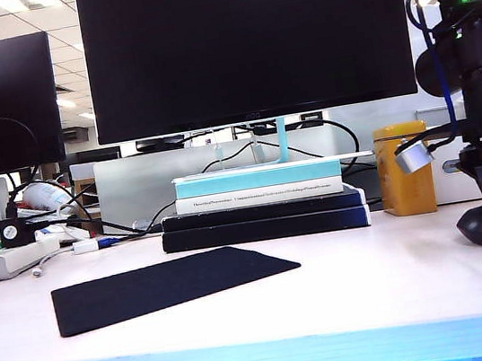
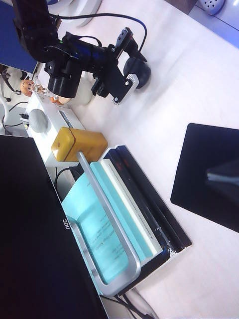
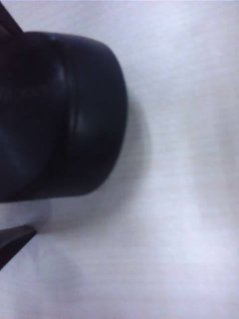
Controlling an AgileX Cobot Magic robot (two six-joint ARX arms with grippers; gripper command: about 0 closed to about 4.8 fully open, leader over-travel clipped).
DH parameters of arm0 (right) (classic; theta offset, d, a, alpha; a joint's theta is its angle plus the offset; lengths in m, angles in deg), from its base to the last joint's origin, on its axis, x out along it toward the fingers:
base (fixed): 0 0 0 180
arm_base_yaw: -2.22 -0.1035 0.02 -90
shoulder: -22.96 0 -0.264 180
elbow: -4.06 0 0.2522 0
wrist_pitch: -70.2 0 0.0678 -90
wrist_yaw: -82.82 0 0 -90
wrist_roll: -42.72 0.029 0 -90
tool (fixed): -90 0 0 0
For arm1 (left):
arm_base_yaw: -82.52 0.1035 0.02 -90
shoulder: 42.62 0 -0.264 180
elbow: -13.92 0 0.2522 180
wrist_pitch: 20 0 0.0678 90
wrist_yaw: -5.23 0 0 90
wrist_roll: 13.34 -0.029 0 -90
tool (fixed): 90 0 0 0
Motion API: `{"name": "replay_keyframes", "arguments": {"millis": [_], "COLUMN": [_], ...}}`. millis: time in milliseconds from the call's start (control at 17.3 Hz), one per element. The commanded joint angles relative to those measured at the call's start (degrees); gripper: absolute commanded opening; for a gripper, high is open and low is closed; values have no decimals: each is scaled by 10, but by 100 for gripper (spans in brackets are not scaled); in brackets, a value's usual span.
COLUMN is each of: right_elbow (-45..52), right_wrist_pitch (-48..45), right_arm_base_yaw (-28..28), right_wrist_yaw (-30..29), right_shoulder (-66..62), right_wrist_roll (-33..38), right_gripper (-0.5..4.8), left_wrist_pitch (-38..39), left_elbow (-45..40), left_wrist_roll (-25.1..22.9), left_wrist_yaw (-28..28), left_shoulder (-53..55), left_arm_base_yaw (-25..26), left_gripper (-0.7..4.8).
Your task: Place the black mouse on the black mouse pad.
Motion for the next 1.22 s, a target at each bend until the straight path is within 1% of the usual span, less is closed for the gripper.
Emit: {"name": "replay_keyframes", "arguments": {"millis": [58, 116, 174, 290, 405, 463, 637, 811, 1100, 1216], "right_elbow": [-1, -1, -1, -1, -1, -1, -1, -1, -9, -31], "right_wrist_pitch": [3, 10, 15, 18, 26, 26, 29, 39, 22, 20], "right_arm_base_yaw": [-2, -2, -2, -2, -2, -2, -2, -2, -3, -7], "right_wrist_yaw": [-1, -2, -2, -2, -13, -12, -5, -2, 2, -9], "right_shoulder": [-1, -1, -1, 0, 0, 0, 0, 2, 22, 32], "right_wrist_roll": [-2, -2, -2, -1, 41, 47, 49, 72, 78, 113], "right_gripper": [431, 363, 348, 348, 348, 348, 348, 348, 348, 348], "left_wrist_pitch": [-8, -8, -8, -8, -8, -8, -8, -8, -9, -14], "left_elbow": [3, 3, 3, 3, 3, 3, 3, 3, 3, 3], "left_wrist_roll": [-4, -4, -4, -4, -4, -4, -4, -2, -2, 1], "left_wrist_yaw": [-1, -1, -1, -1, -1, -1, -1, -1, -1, -2], "left_shoulder": [-1, -1, -1, -1, -1, -1, -1, -1, -1, -1], "left_arm_base_yaw": [1, 1, 1, 1, 1, 1, 1, 1, 1, 1], "left_gripper": [-5, -5, -5, -5, -5, -5, -5, -5, -5, -5]}}
